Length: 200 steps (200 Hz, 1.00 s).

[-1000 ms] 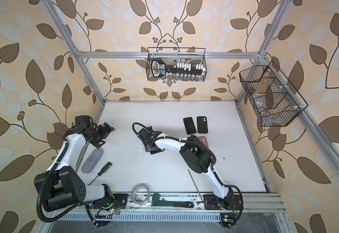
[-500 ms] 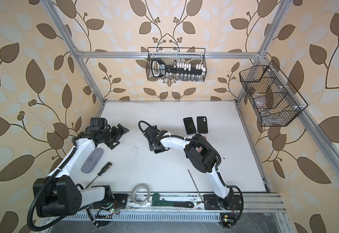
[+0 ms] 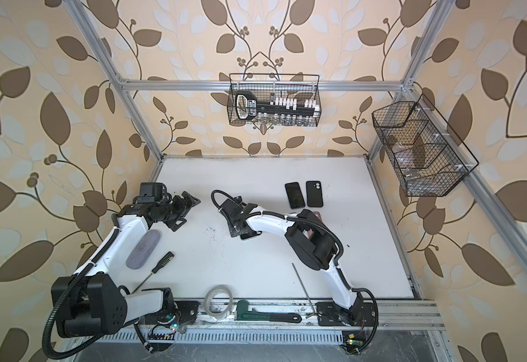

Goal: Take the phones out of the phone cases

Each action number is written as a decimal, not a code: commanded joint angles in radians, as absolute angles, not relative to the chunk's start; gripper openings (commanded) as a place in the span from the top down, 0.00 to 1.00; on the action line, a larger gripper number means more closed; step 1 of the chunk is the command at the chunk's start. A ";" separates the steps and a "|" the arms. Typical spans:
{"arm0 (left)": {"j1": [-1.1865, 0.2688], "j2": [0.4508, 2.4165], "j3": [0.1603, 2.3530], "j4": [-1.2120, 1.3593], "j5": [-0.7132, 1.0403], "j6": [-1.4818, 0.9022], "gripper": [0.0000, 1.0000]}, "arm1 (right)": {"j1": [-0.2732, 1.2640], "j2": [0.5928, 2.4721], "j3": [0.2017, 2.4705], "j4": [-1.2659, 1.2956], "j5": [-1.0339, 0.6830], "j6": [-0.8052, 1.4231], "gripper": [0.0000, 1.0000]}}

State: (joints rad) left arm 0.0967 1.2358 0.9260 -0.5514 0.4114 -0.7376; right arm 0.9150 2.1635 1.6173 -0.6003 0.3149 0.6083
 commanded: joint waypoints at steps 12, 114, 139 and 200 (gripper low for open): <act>0.086 1.224 0.921 -0.543 0.407 -0.742 0.01 | 0.917 2.204 1.648 -0.643 0.331 0.617 0.12; 0.086 1.234 0.919 -0.539 0.403 -0.736 0.01 | 0.908 2.232 1.648 -0.653 0.306 0.614 0.16; 0.086 1.235 0.916 -0.533 0.405 -0.739 0.01 | 0.903 2.232 1.642 -0.645 0.287 0.609 0.23; 0.085 1.234 0.913 -0.530 0.414 -0.743 0.01 | 0.885 2.201 1.600 -0.600 0.247 0.605 0.34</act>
State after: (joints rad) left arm 0.0967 1.2373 0.9257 -0.5484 0.4114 -0.7376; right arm 0.8986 2.1948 1.6314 -0.6182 0.2813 0.6086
